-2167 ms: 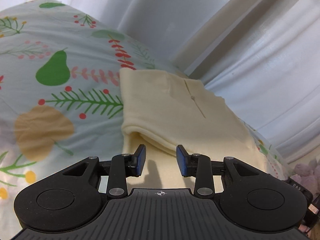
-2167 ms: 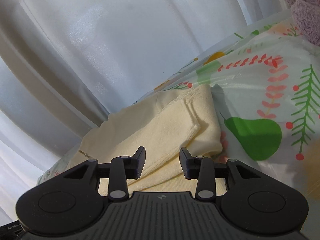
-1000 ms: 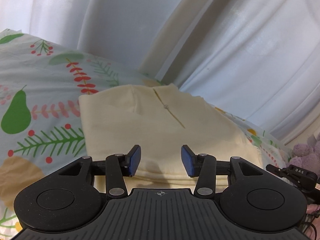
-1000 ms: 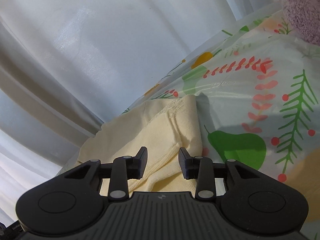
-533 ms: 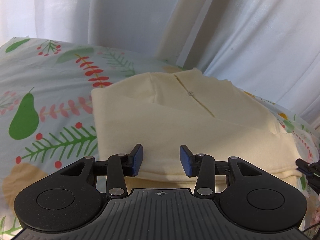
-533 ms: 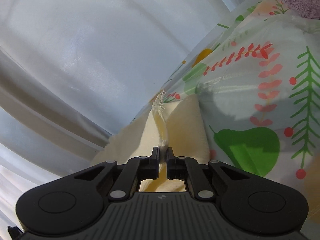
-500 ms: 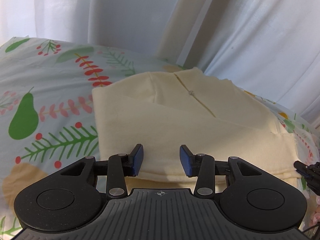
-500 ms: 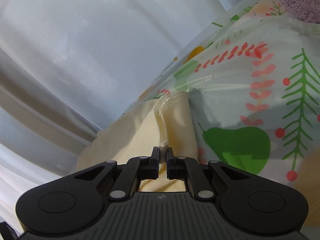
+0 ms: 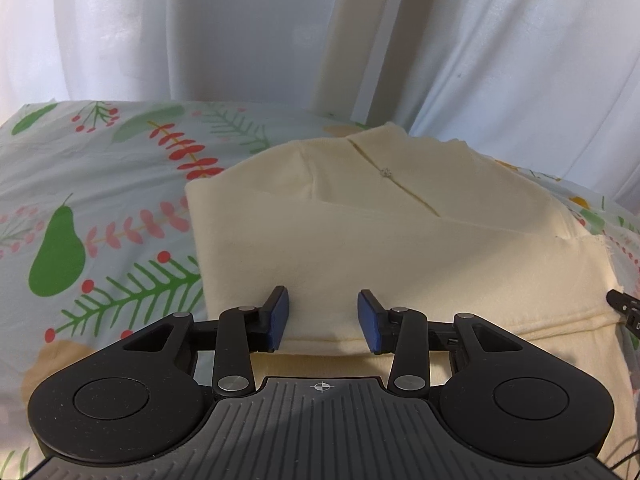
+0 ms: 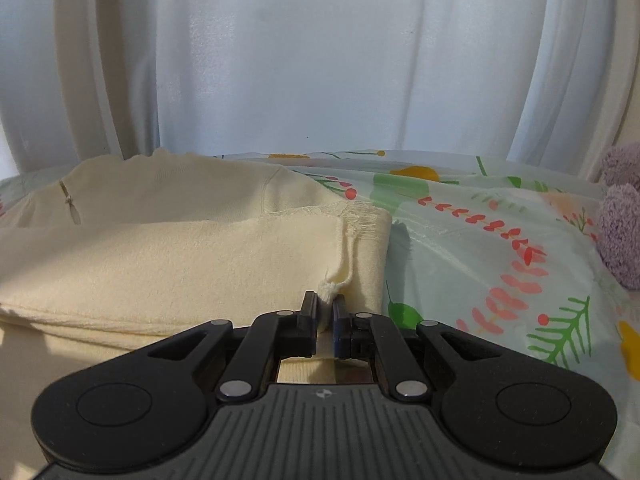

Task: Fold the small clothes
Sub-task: 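Grasp the sweater hem with the left gripper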

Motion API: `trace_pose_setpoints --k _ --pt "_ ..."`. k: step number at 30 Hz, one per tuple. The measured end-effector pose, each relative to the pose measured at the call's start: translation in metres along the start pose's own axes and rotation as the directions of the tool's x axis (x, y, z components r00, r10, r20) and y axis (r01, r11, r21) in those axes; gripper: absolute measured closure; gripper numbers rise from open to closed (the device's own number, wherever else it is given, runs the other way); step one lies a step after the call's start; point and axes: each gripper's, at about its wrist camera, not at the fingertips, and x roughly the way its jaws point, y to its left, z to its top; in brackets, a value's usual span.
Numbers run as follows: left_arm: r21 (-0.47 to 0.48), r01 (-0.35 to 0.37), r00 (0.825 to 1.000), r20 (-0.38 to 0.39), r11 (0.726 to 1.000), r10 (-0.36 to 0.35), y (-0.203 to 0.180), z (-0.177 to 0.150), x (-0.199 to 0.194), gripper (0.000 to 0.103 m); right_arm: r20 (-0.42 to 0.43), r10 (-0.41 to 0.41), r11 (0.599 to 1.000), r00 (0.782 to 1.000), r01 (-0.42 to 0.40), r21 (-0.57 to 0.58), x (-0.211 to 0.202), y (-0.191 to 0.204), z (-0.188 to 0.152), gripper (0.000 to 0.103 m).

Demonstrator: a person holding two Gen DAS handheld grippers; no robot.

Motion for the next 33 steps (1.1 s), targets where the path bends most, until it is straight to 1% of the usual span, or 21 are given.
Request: trace_pose_setpoints --k 4,6,7,8,10,11,12,13,14,15,16,17,19,21,23,25,28,31,33 --pt "0.064 -0.002 1.0 0.026 0.998 0.0 -0.004 -0.005 -0.001 0.058 0.032 0.01 1.0 0.999 -0.009 -0.024 -0.002 -0.002 -0.005 0.097" --pt "0.083 -0.007 0.999 0.038 0.997 0.004 -0.006 -0.008 -0.003 0.056 0.054 0.007 0.998 0.999 -0.003 -0.068 -0.004 -0.001 -0.007 0.093" --pt "0.085 -0.01 0.999 0.044 0.996 0.007 -0.006 -0.01 -0.004 0.056 0.065 -0.006 0.994 0.998 0.013 -0.108 -0.006 0.001 -0.009 0.088" --pt "0.086 -0.017 0.999 0.049 0.996 0.012 -0.007 -0.011 -0.005 0.054 0.073 -0.028 0.989 0.997 0.038 -0.144 -0.009 0.004 -0.011 0.079" --pt "0.078 -0.042 0.998 0.049 0.996 0.038 -0.008 -0.013 -0.012 0.048 0.073 -0.082 0.981 0.994 0.094 -0.173 -0.018 0.004 -0.011 0.069" --pt "0.062 -0.051 0.998 0.035 0.997 0.048 -0.008 -0.016 -0.018 0.039 0.056 -0.123 0.978 0.991 0.13 -0.161 -0.024 0.002 -0.01 0.068" --pt "0.045 -0.032 0.999 0.011 0.998 0.032 -0.007 -0.018 -0.024 0.037 0.041 -0.14 0.98 0.989 0.144 -0.14 -0.031 -0.003 -0.011 0.066" --pt "0.016 -0.015 1.0 -0.012 1.0 0.015 -0.004 -0.021 -0.032 0.038 0.027 -0.111 0.989 0.993 0.113 -0.1 -0.043 -0.011 -0.014 0.065" --pt "-0.016 0.009 1.0 -0.029 1.0 -0.009 0.0 -0.026 -0.042 0.038 0.01 -0.036 0.998 0.999 0.036 -0.045 -0.058 -0.019 -0.019 0.062" --pt "-0.044 0.036 0.999 -0.036 0.998 -0.038 0.004 -0.033 -0.052 0.038 -0.009 0.06 0.998 0.998 -0.06 0.013 -0.071 -0.028 -0.025 0.059" --pt "-0.077 0.068 0.996 -0.044 0.995 -0.072 0.009 -0.043 -0.065 0.038 -0.029 0.162 0.985 0.986 -0.159 0.07 -0.086 -0.037 -0.033 0.053" --pt "-0.097 0.087 0.994 -0.056 0.991 -0.093 0.013 -0.053 -0.078 0.038 -0.047 0.236 0.967 0.971 -0.229 0.114 -0.099 -0.044 -0.043 0.051" --pt "-0.127 0.098 0.991 -0.074 0.987 -0.108 0.021 -0.076 -0.103 0.038 -0.075 0.317 0.935 0.945 -0.299 0.191 -0.125 -0.056 -0.065 0.051" --pt "-0.149 0.094 0.988 -0.104 0.984 -0.11 0.026 -0.099 -0.125 0.038 -0.114 0.347 0.917 0.931 -0.312 0.247 -0.146 -0.065 -0.088 0.051" --pt "-0.179 0.088 0.983 -0.143 0.98 -0.114 0.031 -0.117 -0.14 0.038 -0.147 0.358 0.907 0.922 -0.307 0.288 -0.164 -0.072 -0.108 0.051" --pt "-0.204 0.095 0.973 -0.19 0.974 -0.135 0.034 -0.137 -0.153 0.038 -0.182 0.361 0.904 0.915 -0.295 0.311 -0.177 -0.076 -0.123 0.051" --pt "-0.186 0.081 0.963 -0.239 0.979 -0.125 0.034 -0.158 -0.165 0.038 -0.207 0.359 0.901 0.91 -0.281 0.33 -0.193 -0.082 -0.139 0.051" --pt "-0.159 0.086 0.954 -0.27 0.984 -0.127 0.033 -0.171 -0.171 0.043 -0.222 0.361 0.895 0.906 -0.269 0.357 -0.204 -0.09 -0.153 0.053" --pt "-0.148 0.096 0.949 -0.286 0.984 -0.135 0.031 -0.176 -0.173 0.051 -0.229 0.369 0.887 0.901 -0.267 0.377 -0.206 -0.093 -0.16 0.056"
